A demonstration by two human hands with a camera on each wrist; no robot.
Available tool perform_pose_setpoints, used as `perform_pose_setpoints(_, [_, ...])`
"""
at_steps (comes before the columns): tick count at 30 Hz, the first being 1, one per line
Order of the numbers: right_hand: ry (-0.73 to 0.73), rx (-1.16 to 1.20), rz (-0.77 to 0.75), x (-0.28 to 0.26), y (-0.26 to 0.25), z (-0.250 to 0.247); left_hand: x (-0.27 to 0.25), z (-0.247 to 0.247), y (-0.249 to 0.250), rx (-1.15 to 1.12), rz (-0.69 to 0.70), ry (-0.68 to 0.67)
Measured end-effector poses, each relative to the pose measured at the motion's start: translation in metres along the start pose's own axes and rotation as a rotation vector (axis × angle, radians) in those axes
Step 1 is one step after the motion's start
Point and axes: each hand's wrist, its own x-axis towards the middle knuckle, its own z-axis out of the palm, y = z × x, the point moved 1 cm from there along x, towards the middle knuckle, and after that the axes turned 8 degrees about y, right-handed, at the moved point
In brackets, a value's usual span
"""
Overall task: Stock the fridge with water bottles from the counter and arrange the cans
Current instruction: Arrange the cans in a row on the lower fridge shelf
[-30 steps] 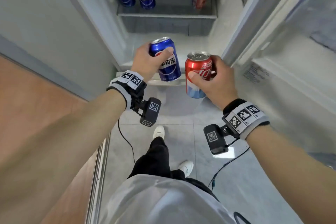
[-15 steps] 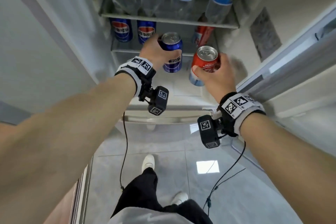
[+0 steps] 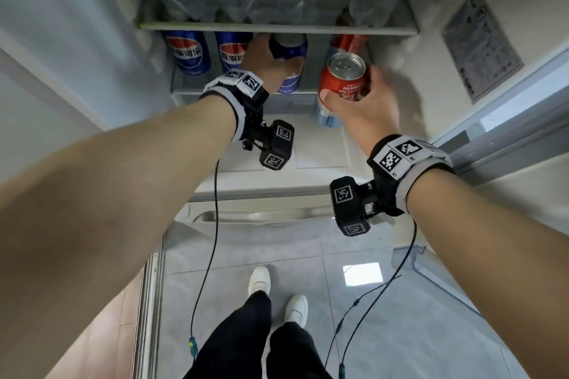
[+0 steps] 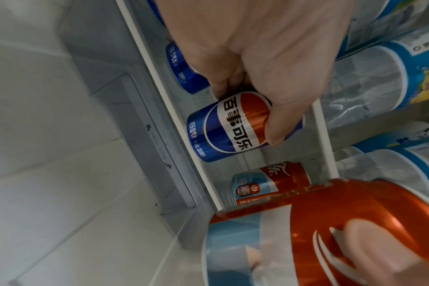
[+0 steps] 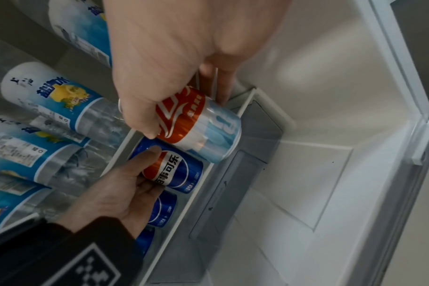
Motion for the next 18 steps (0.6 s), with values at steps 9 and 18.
perform_pose_setpoints(9, [-0.018, 0.054, 0.060, 0.003, 0.024, -0.009, 0.008, 0.018, -0.021, 0.020, 0.021, 0.082])
perform_pose_setpoints(18, [-0.002, 0.059, 0.046, 0.007, 0.020, -0.001, 0.023, 0.013, -0.026, 0.162, 0.018, 0.105])
